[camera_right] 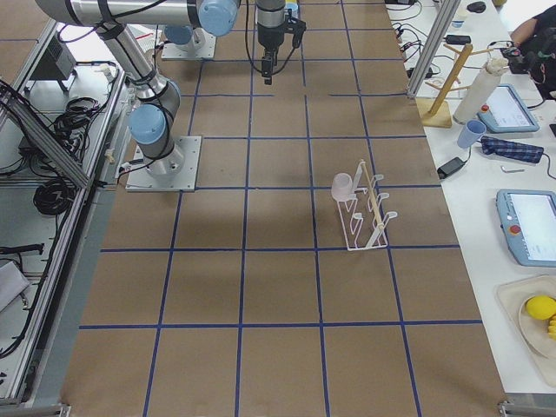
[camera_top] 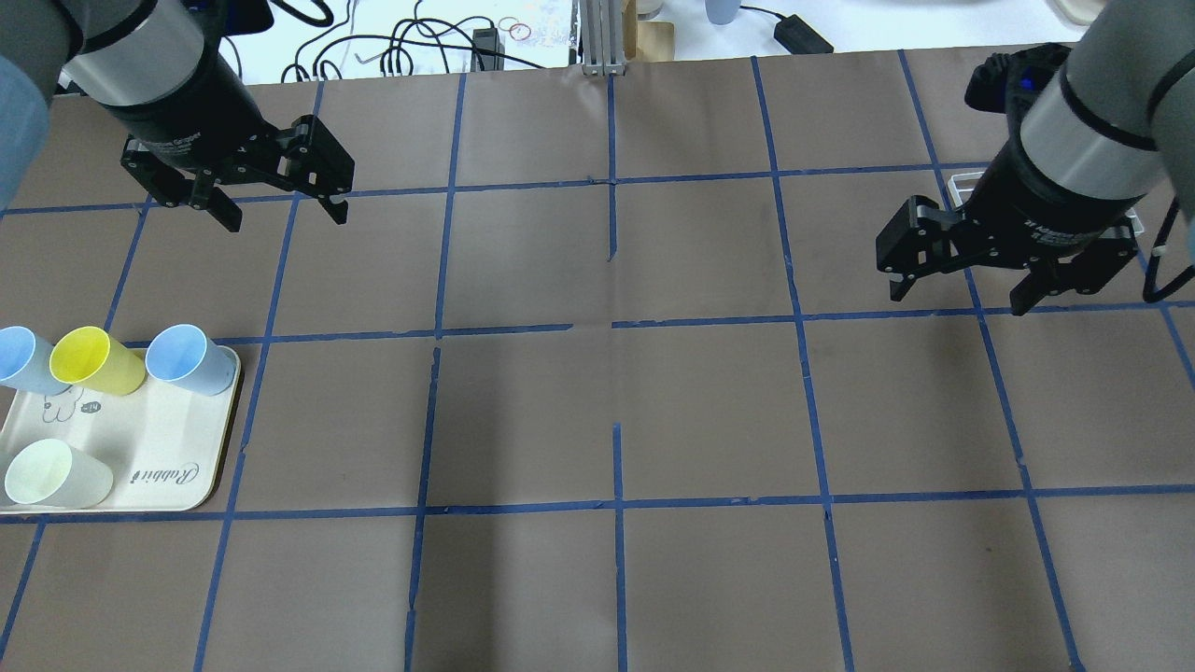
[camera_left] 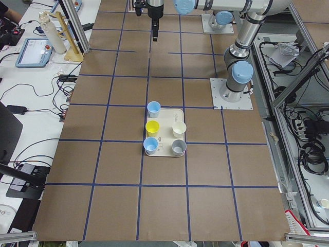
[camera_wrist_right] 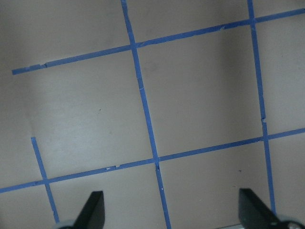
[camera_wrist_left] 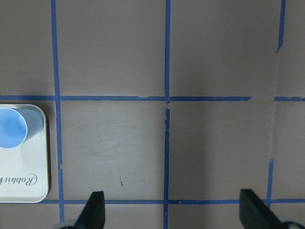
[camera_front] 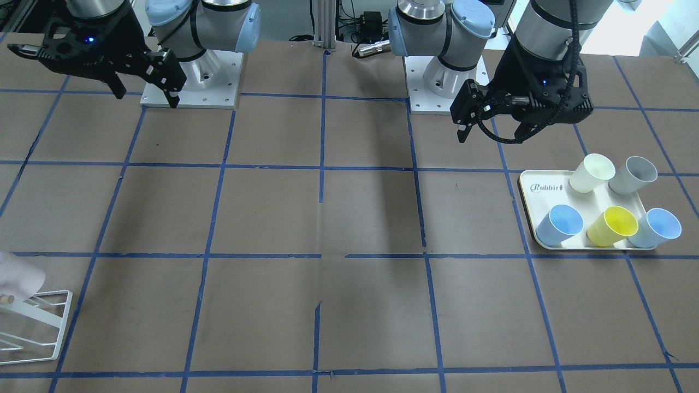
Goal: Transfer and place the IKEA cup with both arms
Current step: 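Move the right gripper toward the pink cup on the wire rack, then lower the right gripper and close it on the pink cup's base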
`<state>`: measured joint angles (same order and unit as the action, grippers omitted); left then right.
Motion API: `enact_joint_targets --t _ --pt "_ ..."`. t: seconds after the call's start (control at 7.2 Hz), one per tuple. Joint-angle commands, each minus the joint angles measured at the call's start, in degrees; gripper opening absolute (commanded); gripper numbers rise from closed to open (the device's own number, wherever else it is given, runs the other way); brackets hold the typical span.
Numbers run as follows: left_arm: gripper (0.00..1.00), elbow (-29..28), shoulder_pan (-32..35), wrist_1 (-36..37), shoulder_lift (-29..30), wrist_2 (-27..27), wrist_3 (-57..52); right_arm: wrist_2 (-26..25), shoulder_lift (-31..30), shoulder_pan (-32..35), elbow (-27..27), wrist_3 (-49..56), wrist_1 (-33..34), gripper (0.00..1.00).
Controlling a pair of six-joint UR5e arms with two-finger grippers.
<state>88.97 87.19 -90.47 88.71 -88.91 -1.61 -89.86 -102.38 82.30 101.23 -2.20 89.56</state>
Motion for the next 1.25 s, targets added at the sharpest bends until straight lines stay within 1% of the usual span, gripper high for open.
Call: enact_joint_targets --t 0.0,0.28,0.69,0.83,0.97,1.11 --pt "1.00 0.1 0.0 0.0 0.0 0.2 0.0 -0.1 1.4 -7.8 -0.1 15.2 3.2 1.00" --pt "1.00 0.0 0.0 0.0 -0.1 0.4 0.3 0.2 4.3 -14.2 -0.1 27.9 8.8 1.00" --pt "1.00 0.0 0.0 0.0 0.2 0.4 0.3 0.7 10.7 -20.1 -0.1 42.3 17.3 1.00" --pt "1.00 0.0 0.0 0.1 0.2 0.4 0.3 0.7 13.1 -20.8 -0.3 46.6 19.8 1.00" --pt "1.00 0.0 0.0 0.1 0.1 0.4 0.3 0.7 15.6 -20.8 -0.3 48.1 24.1 1.00" --pt "1.00 0.0 0.0 0.1 0.2 0.4 0.2 1.1 17.9 -20.9 -0.4 50.2 26.3 1.00"
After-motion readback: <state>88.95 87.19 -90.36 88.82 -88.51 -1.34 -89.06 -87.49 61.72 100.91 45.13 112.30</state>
